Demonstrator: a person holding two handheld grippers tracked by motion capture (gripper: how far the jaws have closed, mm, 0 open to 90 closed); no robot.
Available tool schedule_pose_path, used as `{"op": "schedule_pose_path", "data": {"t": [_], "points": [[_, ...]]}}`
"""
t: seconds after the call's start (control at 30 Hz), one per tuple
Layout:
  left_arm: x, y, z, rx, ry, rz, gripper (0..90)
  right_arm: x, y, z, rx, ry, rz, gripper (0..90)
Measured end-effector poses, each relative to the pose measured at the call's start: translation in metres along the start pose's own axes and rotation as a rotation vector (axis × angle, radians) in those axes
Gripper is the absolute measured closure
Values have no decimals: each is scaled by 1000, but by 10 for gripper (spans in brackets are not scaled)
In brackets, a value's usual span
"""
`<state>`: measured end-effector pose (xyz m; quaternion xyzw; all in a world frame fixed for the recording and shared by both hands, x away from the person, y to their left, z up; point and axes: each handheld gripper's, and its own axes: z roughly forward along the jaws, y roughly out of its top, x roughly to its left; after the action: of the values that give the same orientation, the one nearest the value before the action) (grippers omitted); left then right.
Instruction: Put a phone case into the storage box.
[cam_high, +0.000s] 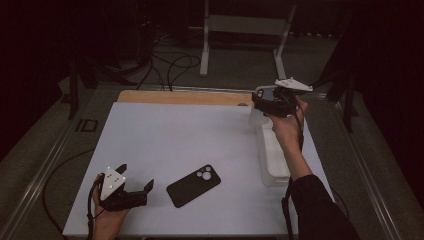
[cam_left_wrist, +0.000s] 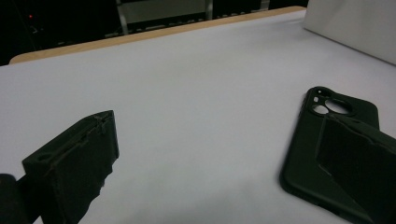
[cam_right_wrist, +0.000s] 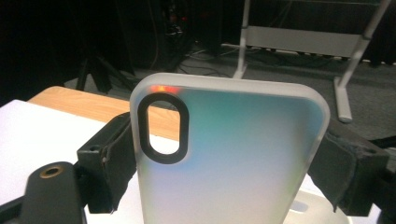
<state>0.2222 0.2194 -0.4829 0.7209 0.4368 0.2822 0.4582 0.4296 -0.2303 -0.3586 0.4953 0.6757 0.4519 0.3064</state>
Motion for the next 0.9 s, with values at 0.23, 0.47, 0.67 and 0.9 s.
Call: {"op": "schedule_pose_path", "data": {"t": [0.23, 0.47, 0.67, 0.9], "points": [[0, 0, 0, -2, 0, -3, 0, -7, -2, 6, 12, -33, 6, 163], [1, 0, 0, -3, -1, -3, 0, -14, -4, 13, 28, -85, 11, 163], [1, 0, -1, -3, 0, -3, 0, -22, -3, 14, 27, -123, 32, 163], [1, -1, -1, -5, -1, -8, 0, -29, -3, 16, 27, -150, 46, 163]]}}
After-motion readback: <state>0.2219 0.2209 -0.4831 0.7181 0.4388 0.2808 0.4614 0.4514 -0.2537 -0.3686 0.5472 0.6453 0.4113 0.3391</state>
